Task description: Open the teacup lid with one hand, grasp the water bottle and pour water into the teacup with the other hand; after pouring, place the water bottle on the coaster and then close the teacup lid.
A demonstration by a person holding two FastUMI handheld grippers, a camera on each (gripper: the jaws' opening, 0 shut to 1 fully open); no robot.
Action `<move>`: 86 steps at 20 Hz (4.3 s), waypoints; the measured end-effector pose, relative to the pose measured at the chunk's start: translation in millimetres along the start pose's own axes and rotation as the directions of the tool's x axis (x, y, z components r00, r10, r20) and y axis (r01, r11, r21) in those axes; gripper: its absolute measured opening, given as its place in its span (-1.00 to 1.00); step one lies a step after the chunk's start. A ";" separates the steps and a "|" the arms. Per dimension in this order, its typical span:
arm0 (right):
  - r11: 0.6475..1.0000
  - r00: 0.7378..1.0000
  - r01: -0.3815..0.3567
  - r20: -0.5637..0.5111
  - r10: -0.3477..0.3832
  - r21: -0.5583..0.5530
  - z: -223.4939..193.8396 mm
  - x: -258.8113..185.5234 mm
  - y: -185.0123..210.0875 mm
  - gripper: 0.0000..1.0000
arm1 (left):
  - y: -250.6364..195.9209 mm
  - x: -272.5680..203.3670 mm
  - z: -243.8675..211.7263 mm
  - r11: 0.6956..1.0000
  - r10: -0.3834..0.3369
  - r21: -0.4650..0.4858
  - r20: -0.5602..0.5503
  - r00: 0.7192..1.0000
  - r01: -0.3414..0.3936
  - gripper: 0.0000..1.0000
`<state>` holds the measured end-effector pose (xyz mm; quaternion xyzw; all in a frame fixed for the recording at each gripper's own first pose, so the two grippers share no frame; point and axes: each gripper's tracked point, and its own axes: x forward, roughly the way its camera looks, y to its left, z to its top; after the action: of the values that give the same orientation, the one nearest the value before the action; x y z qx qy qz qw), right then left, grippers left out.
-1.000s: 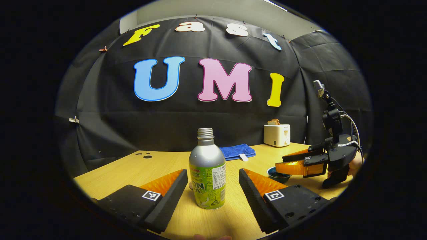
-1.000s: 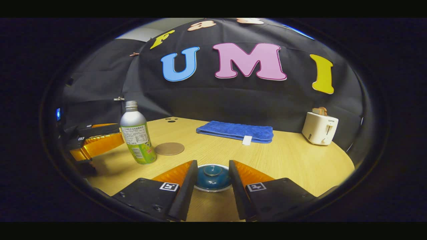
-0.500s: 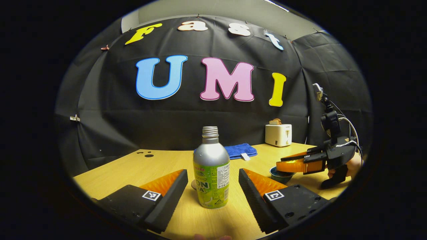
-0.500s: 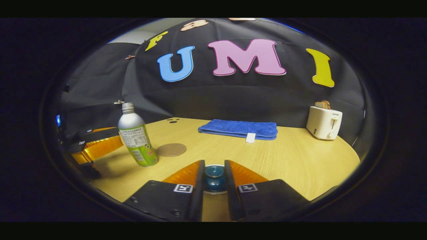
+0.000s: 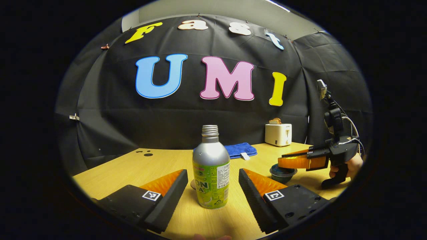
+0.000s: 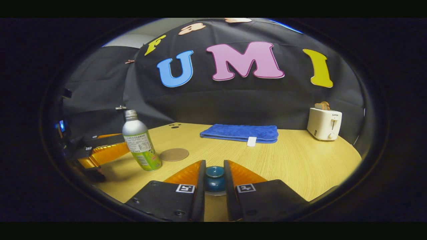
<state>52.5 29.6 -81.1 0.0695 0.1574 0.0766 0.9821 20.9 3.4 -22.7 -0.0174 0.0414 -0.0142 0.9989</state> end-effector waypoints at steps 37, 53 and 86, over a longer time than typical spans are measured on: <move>0.964 0.952 0.264 0.165 -0.259 -0.011 55.7 -98.1 -120.7 -0.39 | -58.0 77.9 7.4 0.323 -0.046 0.934 -0.146 0.988 0.153 0.60; 0.958 0.946 0.286 0.166 -0.279 -0.018 56.3 -101.1 -126.0 -0.39 | -73.7 80.2 3.2 -0.149 -0.065 0.985 -0.102 0.993 0.092 0.58; 0.961 0.943 0.275 0.195 -0.270 0.003 64.7 -108.1 -126.2 -0.40 | -96.7 98.3 28.9 -0.617 -0.075 0.785 -0.139 0.987 0.064 0.60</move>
<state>-12.0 -119.8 -8.2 0.0422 0.0685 -0.0652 0.9946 118.6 -95.2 1.5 0.8837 0.0009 -0.1226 0.4518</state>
